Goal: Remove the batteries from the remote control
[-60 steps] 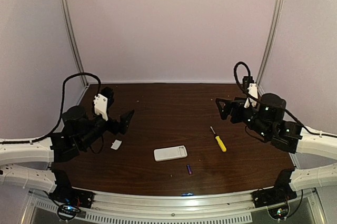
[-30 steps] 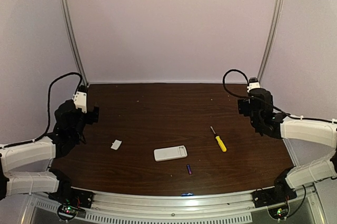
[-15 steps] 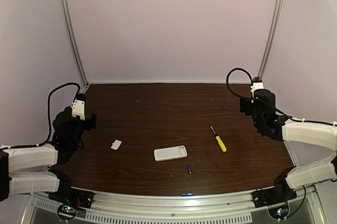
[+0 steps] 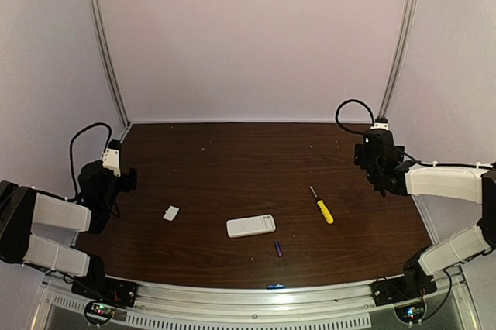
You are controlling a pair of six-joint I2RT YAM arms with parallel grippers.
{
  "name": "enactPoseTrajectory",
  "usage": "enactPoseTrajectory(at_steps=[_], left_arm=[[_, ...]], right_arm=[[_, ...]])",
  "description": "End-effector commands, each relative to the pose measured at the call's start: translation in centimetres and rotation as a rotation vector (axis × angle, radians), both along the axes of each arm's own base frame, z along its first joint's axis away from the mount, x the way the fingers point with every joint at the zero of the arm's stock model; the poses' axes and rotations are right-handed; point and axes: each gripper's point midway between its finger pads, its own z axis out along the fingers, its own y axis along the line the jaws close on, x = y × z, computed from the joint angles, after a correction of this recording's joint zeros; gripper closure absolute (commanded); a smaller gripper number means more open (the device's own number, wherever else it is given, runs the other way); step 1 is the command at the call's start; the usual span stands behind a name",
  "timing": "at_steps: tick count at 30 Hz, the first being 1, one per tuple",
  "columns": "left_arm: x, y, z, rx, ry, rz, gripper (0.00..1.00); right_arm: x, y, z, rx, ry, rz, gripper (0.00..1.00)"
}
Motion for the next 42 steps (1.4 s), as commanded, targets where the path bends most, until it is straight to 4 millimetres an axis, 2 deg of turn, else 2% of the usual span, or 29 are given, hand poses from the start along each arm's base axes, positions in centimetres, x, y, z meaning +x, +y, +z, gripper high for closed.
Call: enactPoseTrajectory(at_steps=[1, 6, 9, 13, 16, 20, 24, 26, 35, 39, 42], left_arm=[[0.7, -0.5, 1.9, -0.055, -0.1, -0.054, 0.11], [1.0, -0.3, 2.0, -0.043, -0.111, -0.06, 0.08], [0.9, -0.2, 2.2, -0.022, -0.129, -0.061, 0.08], [0.5, 0.3, 2.8, -0.047, -0.183, -0.051, 0.07], [1.2, 0.7, 2.4, -0.09, -0.169, -0.065, 0.07], [1.9, 1.0, 1.4, -0.1, -0.152, -0.061, 0.07], [2.3, 2.2, 0.4, -0.156, -0.16, -0.049, 0.11], [2.4, 2.4, 0.2, -0.167, -0.141, -0.042, 0.11], [3.6, 1.0, -0.2, -0.144, -0.097, -0.134, 0.06], [3.6, 0.9, -0.2, -0.143, -0.096, -0.138, 0.04], [3.7, 0.9, -0.2, -0.143, -0.095, -0.136, 0.03]], right_arm=[[-0.7, -1.8, -0.3, -0.008, -0.002, -0.093, 0.0], [-0.6, -2.5, -1.2, -0.002, 0.017, -0.135, 0.0], [-0.1, -2.2, -2.0, 0.002, 0.052, -0.132, 0.0], [0.6, -2.1, -2.1, -0.059, 0.052, -0.112, 0.0], [0.7, -2.6, -1.9, -0.121, 0.031, -0.09, 0.0], [0.9, -2.5, -3.1, -0.156, 0.035, -0.003, 0.0], [0.6, -2.5, -3.0, -0.15, -0.049, 0.062, 0.0], [0.4, -2.3, -2.4, -0.119, -0.128, 0.099, 0.0], [-0.9, -3.0, -1.6, -0.033, -0.311, 0.157, 0.0], [-0.8, -3.5, -1.9, -0.025, -0.333, 0.151, 0.0], [-0.5, -3.0, -2.1, -0.01, -0.328, 0.209, 0.0]])
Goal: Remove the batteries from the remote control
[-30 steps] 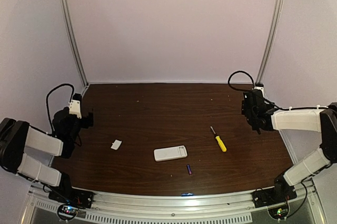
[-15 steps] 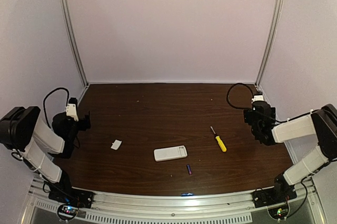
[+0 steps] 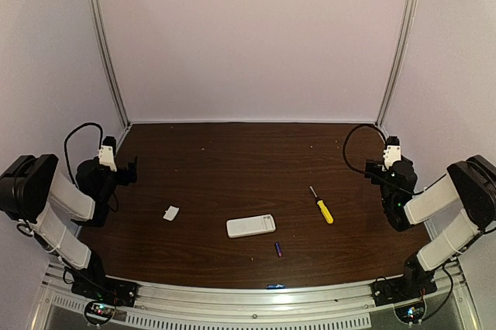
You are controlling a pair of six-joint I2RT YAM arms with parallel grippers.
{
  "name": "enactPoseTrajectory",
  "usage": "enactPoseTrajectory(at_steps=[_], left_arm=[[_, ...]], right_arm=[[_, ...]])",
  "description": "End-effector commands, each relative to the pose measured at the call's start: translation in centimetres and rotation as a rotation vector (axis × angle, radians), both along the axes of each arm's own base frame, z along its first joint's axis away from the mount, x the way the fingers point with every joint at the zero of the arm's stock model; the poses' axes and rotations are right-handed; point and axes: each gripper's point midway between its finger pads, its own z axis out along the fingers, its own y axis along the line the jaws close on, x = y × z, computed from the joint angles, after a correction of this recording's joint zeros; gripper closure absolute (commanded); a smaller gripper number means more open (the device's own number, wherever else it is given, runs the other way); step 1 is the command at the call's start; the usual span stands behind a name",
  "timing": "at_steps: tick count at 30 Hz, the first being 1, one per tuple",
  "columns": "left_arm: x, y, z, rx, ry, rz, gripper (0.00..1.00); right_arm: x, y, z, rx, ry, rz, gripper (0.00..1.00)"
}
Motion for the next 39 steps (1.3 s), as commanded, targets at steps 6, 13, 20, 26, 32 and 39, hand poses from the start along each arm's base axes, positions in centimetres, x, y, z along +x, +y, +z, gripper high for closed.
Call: enactPoseTrajectory(at_steps=[6, 13, 20, 26, 32, 39], left_arm=[[0.3, -0.1, 0.1, 0.009, -0.003, -0.015, 0.03], [0.4, -0.2, 0.1, 0.013, 0.0, -0.022, 0.03], [0.5, -1.0, 0.1, 0.016, 0.003, -0.067, 0.03], [0.5, -0.9, 0.1, 0.015, 0.003, -0.066, 0.03], [0.5, -0.9, 0.1, 0.015, 0.003, -0.066, 0.03], [0.5, -0.9, 0.1, 0.016, 0.003, -0.066, 0.03]], right_arm=[[1.0, 1.7, -0.4, 0.066, -0.033, 0.234, 0.0], [1.5, 1.6, -0.4, 0.074, -0.025, 0.255, 0.0], [1.5, 1.5, -0.4, 0.075, -0.027, 0.244, 0.0], [1.4, 1.5, -0.4, 0.073, -0.029, 0.243, 0.0], [1.4, 1.4, -0.4, 0.073, -0.03, 0.241, 0.0], [1.5, 1.2, -0.4, 0.077, -0.031, 0.229, 0.0]])
